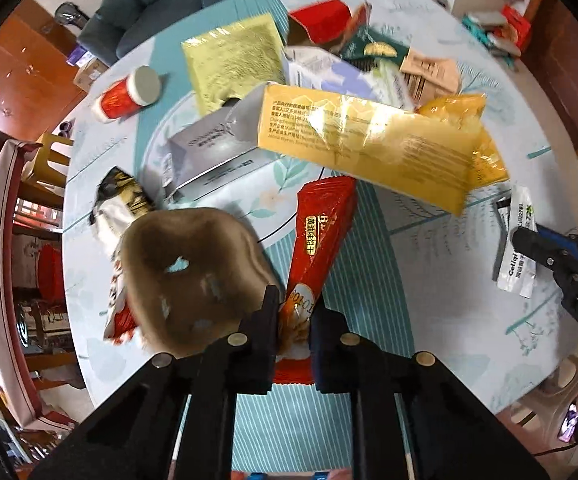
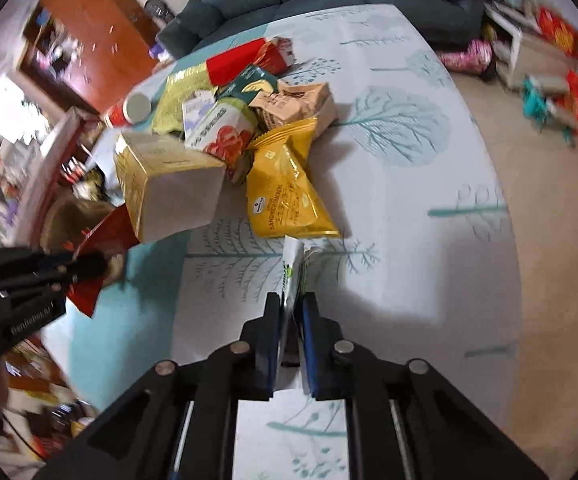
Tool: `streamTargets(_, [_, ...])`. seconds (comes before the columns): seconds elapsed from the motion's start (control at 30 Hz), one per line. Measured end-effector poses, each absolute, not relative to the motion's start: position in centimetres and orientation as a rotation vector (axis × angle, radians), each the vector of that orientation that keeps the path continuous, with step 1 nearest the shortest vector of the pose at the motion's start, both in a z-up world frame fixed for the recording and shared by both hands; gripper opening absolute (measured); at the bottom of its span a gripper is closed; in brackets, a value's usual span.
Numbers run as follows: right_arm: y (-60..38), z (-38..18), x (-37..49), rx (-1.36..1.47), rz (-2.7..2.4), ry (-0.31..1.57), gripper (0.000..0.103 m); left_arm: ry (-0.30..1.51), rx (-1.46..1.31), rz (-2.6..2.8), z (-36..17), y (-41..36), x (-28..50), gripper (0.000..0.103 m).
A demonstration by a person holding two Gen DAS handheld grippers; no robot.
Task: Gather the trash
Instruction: 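Carry the red wrapper and white tube in both grippers over the yellow-rimmed bin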
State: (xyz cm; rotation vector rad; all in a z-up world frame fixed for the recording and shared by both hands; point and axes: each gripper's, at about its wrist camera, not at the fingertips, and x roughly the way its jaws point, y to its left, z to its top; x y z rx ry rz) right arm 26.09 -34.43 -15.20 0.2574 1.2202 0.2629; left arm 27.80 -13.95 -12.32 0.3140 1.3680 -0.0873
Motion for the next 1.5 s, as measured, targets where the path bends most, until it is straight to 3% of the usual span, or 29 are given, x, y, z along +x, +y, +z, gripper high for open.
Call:
streamTargets(0.47, [-33.0, -9.7, 19.7, 0.305, 0.269, 1.129, 0.009, 1.224, 0.12, -0.155, -4.2, -8.7, 18.2, 0.01])
streamTargets(0.9, [-25.0, -3.5, 3.1, 0.432, 0.025, 0.897, 0.009, 1.044, 0.132, -0.429, 0.1, -0.3, 6.4, 0.01])
streamTargets(1.23, [-20.9, -5.9, -5.7, 0.406, -0.013, 1.002, 0.01, 1.155, 0.173, -0.542, -6.3, -0.8, -0.4, 0.01])
streamTargets(1.37, [-20.9, -10.3, -7.5, 0.42, -0.006, 1.077, 0.01, 1.253, 0.156, -0.54, -12.2, -1.9, -2.4, 0.011])
streamTargets(1.5, [-21.5, -18.1, -8.1, 0.405, -0.012, 1.161, 0.01, 1.346, 0.114, -0.496, -20.2, -2.5, -3.3, 0.011])
